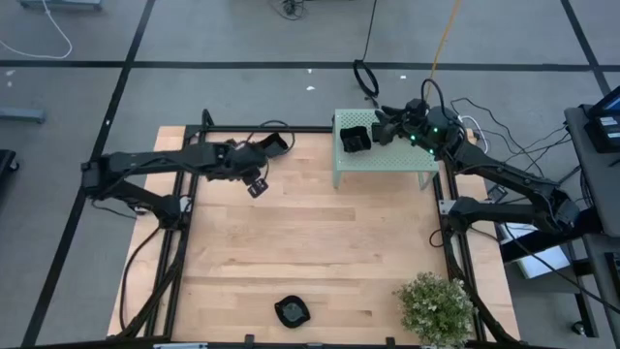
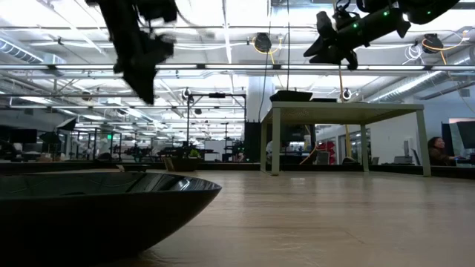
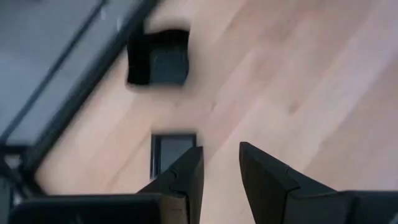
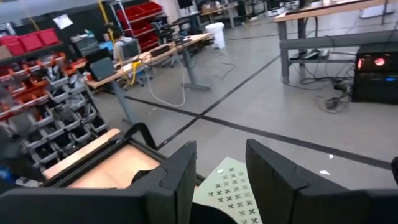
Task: Pick & Place Mini shaped plates
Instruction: Stack the black square plate on top of the square plate on the shelf
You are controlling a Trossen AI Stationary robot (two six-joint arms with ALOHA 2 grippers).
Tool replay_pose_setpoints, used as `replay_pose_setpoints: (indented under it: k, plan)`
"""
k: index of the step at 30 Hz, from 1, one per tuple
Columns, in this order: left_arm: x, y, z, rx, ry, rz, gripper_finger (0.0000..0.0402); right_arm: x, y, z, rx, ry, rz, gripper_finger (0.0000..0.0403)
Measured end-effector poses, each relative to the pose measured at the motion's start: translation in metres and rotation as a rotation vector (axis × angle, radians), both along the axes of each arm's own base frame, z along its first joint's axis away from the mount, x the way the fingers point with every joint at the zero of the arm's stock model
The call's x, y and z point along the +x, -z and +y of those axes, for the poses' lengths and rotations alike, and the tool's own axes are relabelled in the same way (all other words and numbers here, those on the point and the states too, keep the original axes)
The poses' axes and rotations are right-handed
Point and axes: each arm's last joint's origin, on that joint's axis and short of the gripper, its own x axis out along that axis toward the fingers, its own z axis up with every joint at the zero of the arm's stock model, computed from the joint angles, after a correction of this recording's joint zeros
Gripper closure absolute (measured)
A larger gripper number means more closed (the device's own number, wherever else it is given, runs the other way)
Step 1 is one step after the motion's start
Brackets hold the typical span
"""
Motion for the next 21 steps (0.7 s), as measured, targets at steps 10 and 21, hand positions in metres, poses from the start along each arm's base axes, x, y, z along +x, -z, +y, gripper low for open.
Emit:
replay_pose_setpoints:
  k: [10, 21]
  plan:
    - [0.015, 0.083, 0.058, -0.228, -0.24, 0.17, 0.0293, 0.005, 0.0, 0.007, -0.085, -0.048, 0.076, 0.0273]
    - [0.013, 0.117, 0.081, -0.344, -0.367, 0.238, 0.0293, 0.005, 0.0, 0.006, -0.225, -0.063, 0.207, 0.0273]
